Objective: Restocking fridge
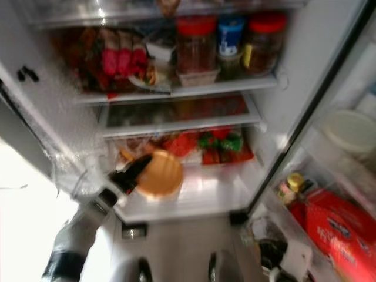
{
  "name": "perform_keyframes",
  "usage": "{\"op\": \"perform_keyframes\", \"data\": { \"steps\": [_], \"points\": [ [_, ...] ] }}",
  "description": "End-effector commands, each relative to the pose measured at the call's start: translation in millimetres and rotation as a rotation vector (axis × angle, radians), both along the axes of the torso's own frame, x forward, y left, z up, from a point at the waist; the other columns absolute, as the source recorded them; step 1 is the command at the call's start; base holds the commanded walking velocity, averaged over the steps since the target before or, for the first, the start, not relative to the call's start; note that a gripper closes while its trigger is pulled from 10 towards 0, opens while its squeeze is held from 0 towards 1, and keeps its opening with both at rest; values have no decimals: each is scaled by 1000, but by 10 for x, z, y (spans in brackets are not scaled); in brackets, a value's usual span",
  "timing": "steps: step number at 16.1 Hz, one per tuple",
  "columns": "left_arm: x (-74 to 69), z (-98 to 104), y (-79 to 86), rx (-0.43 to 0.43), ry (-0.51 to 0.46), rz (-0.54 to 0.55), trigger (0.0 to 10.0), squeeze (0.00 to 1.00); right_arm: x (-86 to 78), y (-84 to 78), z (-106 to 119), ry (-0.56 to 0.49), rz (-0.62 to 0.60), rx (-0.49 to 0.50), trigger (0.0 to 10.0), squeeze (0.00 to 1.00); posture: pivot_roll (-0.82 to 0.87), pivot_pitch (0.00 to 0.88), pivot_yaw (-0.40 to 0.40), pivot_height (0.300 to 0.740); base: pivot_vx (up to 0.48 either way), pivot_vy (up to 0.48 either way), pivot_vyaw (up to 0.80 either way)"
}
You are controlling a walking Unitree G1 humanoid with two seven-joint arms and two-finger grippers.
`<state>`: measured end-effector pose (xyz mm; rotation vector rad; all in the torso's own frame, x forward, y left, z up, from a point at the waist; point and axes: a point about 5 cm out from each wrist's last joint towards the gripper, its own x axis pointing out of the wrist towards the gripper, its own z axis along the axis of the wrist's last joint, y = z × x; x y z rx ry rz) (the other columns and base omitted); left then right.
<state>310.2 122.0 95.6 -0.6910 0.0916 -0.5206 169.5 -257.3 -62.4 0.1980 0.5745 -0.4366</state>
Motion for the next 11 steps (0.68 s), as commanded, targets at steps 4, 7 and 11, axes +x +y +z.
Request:
{"op": "perform_keyframes", "data": {
  "steps": [4, 7, 11],
  "points": [
    [-5, 17, 86, 10, -3, 7, 10000, 0, 64, -16, 44, -26, -2, -16, 10000, 0, -45, 74, 40, 649, 261, 0, 0],
    [-5, -9, 21, 17, 11, -22, 10000, 0, 52, -3, 31, -17, 0, -14, 10000, 0, -36, 76, 38, 649, 266, 0, 0],
    [-14, -43, -224, 65, 25, -177, 10000, 0, 65, 35, 22, -12, 9, -7, 10000, 0, -38, 74, 42, 649, 269, 0, 0]
  ]
}}
